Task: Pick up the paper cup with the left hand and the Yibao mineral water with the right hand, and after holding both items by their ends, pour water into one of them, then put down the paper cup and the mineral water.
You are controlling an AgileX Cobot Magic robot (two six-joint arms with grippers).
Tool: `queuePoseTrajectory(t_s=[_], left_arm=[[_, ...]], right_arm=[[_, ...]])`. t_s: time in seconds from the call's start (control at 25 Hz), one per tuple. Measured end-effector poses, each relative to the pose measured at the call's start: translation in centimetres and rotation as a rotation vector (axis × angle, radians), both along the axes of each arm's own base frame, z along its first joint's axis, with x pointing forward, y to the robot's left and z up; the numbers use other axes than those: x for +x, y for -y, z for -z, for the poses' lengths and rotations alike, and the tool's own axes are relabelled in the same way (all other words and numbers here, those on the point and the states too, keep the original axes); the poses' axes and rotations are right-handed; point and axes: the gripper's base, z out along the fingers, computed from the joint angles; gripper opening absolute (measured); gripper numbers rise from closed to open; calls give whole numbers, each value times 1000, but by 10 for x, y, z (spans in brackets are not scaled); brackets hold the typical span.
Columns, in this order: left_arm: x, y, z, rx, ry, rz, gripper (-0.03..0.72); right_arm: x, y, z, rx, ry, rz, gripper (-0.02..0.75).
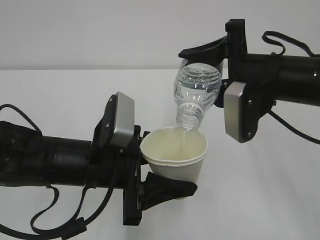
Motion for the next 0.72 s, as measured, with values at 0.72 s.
queuePoseTrajectory(t_s=[0.72], left_arm=[[0,0,0,1,1,3,429]], right_arm=[[-1,-1,-1,5,10,-20,444]])
